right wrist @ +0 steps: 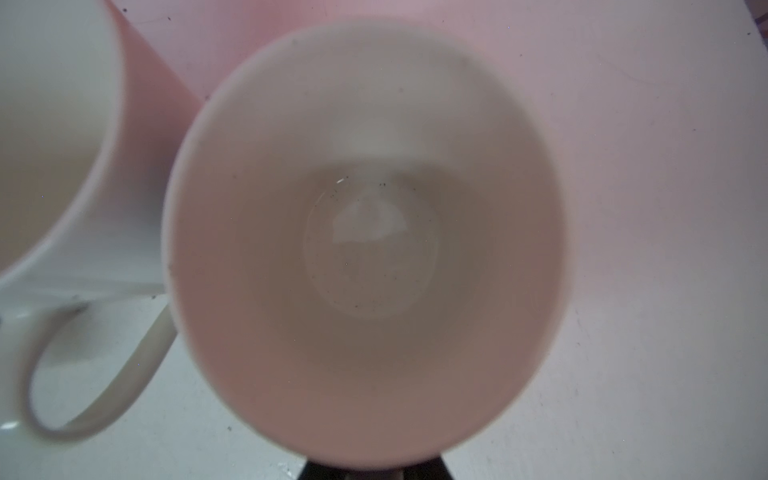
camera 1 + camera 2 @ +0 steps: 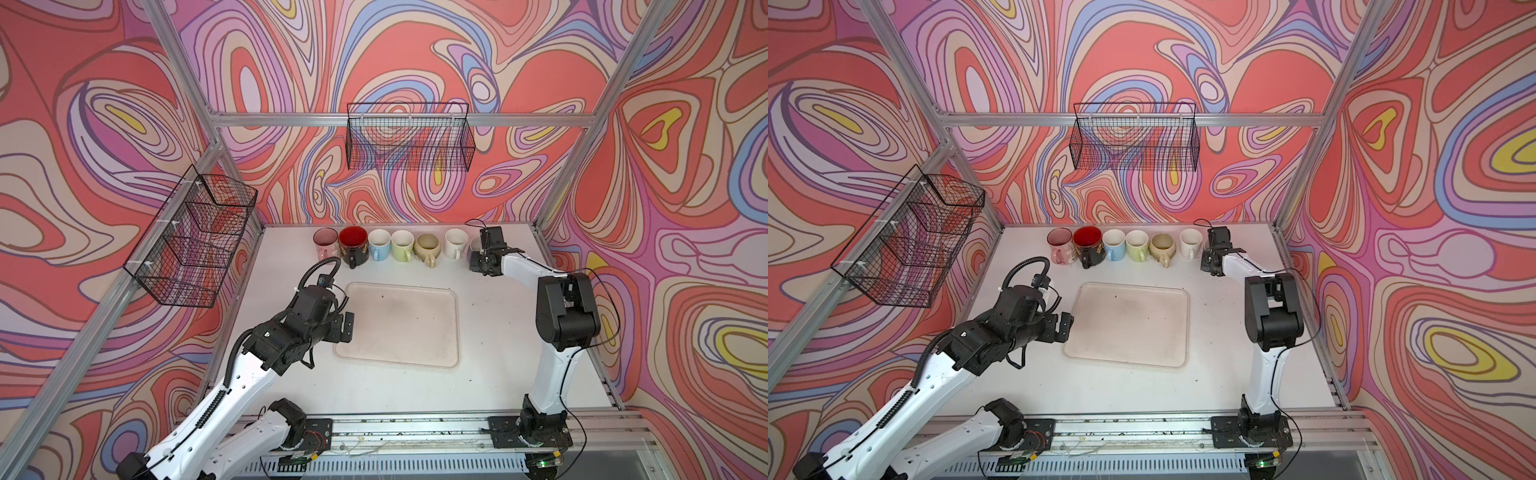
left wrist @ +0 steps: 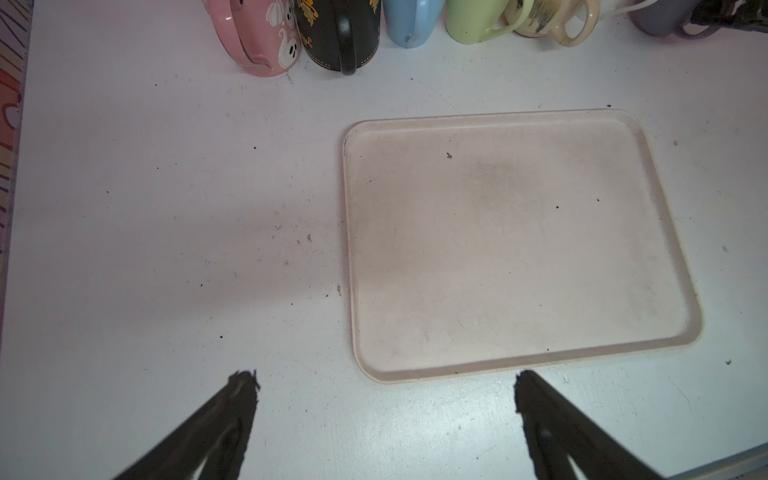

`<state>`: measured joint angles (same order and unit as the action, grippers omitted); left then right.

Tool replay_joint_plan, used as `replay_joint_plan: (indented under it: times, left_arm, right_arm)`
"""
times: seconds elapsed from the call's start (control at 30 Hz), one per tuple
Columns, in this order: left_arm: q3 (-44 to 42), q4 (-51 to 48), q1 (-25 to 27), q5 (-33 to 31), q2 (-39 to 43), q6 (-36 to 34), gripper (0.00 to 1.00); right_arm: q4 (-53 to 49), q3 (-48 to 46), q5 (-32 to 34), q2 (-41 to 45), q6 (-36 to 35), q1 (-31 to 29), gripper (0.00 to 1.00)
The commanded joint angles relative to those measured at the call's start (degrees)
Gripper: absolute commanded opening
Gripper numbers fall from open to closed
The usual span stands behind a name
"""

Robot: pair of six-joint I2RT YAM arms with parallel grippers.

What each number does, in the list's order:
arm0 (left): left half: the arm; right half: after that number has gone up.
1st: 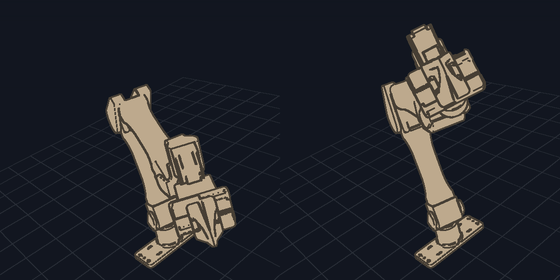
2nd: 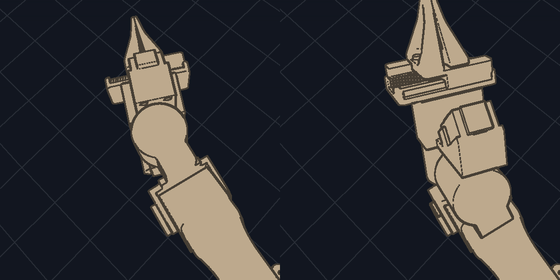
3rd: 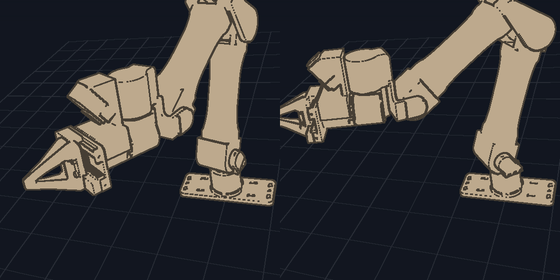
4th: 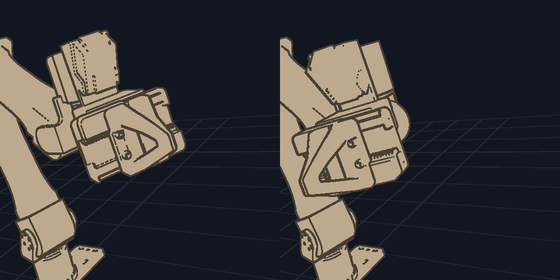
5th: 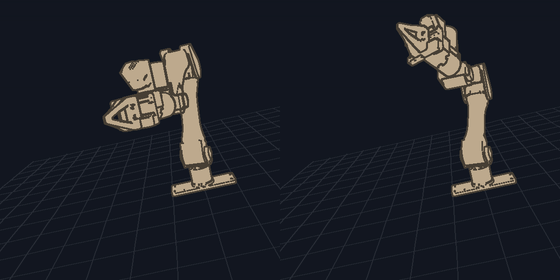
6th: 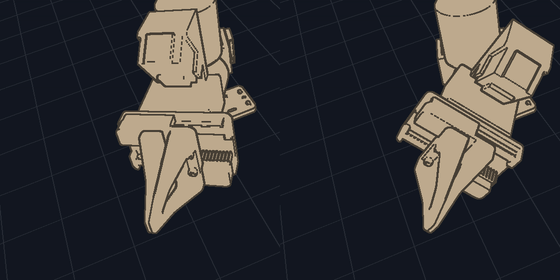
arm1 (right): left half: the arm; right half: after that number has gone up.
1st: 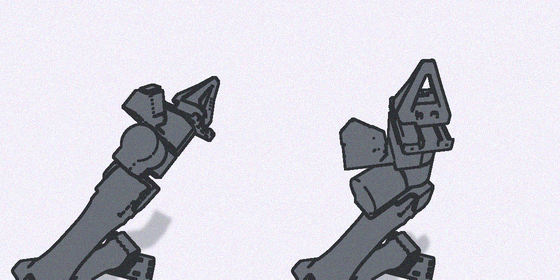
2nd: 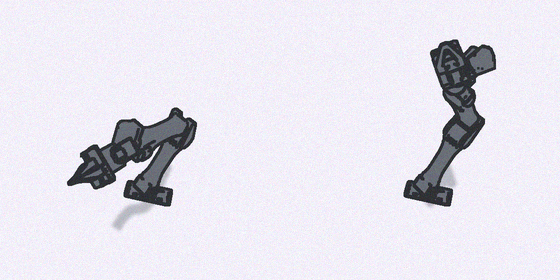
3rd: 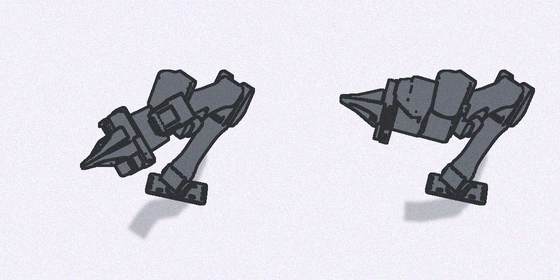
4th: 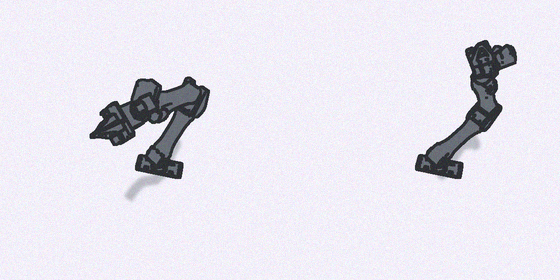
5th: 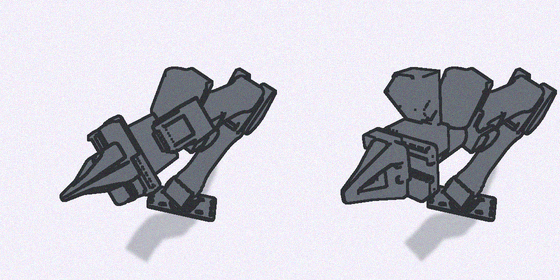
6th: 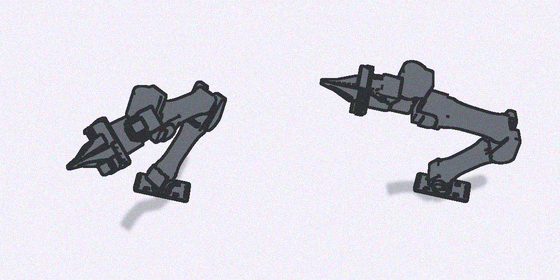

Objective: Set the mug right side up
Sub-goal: 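Lower the lavender mug upright beside the white mug with the right gripper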

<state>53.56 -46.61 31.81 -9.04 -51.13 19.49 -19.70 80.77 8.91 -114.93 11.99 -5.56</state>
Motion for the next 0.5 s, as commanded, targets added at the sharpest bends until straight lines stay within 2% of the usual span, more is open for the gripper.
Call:
replay_joint_plan:
  times: [0.0, 0.47]
  left_arm:
    - [-0.55, -1.03, -0.35, -0.3, -0.52, -0.96, 1.0]
    - [-0.5, -1.02, -0.44, -1.24, -1.86, -1.2, 1.0]
  right_arm:
    - [4.84, 3.0, 2.12, -1.1, -2.12, 0.38, 0.0]
    - [6.73, 4.55, 2.66, -5.81, -4.43, 0.37, 0.0]
